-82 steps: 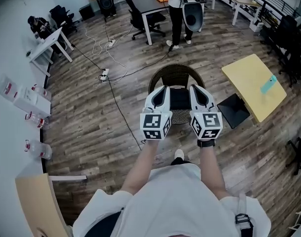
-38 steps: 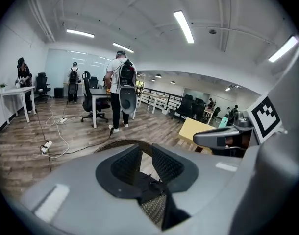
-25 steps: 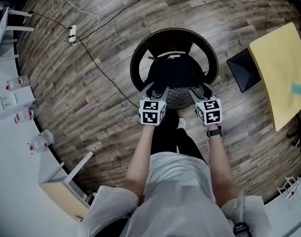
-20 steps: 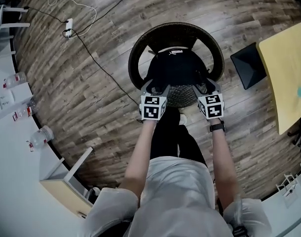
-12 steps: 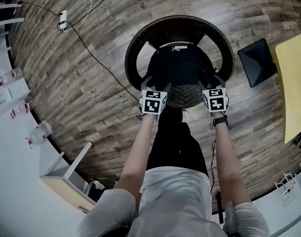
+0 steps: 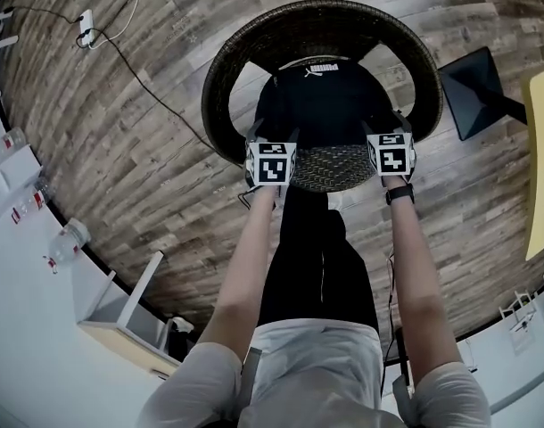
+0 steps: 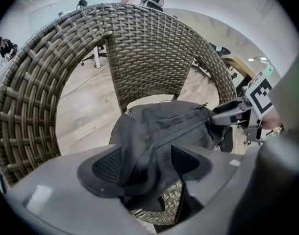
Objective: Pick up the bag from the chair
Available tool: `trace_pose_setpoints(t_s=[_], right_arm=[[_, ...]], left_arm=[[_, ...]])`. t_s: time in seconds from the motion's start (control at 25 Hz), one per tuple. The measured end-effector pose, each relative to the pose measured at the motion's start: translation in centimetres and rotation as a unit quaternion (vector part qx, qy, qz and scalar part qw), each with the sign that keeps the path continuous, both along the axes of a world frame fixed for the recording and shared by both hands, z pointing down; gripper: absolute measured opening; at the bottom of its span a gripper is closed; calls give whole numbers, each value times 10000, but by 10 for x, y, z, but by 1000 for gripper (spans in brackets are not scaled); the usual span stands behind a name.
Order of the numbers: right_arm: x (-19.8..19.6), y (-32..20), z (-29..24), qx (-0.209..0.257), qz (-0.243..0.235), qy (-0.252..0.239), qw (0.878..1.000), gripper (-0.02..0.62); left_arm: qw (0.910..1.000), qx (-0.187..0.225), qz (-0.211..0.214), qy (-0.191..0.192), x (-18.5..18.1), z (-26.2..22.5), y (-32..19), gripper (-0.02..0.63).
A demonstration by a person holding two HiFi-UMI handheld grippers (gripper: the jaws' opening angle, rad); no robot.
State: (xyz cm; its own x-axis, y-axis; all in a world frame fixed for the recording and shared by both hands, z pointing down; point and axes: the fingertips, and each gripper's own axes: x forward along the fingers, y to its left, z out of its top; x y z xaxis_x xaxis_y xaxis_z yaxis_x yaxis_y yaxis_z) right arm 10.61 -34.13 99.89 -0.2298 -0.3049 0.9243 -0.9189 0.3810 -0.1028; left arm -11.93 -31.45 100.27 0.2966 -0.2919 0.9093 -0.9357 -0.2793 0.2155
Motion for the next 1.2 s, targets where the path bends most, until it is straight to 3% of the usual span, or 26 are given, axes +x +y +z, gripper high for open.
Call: trace_pose_setpoints(t_s=[0.12, 0.24, 0.28, 0.32, 0.36, 0.56, 0.68, 0.92, 1.2], right_arm=[[1, 5, 19, -294, 385, -151, 9987, 272], [4, 6, 27, -374, 284, 109, 9988, 270], [5, 6, 29, -364, 288, 173, 9988, 244], [5, 7, 30, -353, 310, 208, 9987, 175], [5, 7, 30, -344, 330, 211, 9986, 160], [1, 8, 23, -272, 244, 167, 9992, 98], [-1, 7, 10, -158, 284, 137, 9994, 82], [0, 12, -19, -33, 286, 68, 9996, 71], [7, 18, -62, 189, 533, -22, 9984, 69]], left_arm=[[9999, -130, 27, 54, 3, 13, 6, 318], [9996, -219, -117, 102, 6, 17, 6, 304], [9996, -219, -191, 10, 4, 19, 6, 271], [9993, -217, -274, -88, 0, 22, 5, 193], [9990, -236, -352, -131, -3, 23, 5, 143], [9983, -356, -450, 35, -2, 15, 0, 85], [9988, -232, -423, 23, 1, 4, -1, 65], [9954, -191, -899, 271, 5, -21, 7, 44], [9962, 149, -817, 248, 13, -57, 10, 46]])
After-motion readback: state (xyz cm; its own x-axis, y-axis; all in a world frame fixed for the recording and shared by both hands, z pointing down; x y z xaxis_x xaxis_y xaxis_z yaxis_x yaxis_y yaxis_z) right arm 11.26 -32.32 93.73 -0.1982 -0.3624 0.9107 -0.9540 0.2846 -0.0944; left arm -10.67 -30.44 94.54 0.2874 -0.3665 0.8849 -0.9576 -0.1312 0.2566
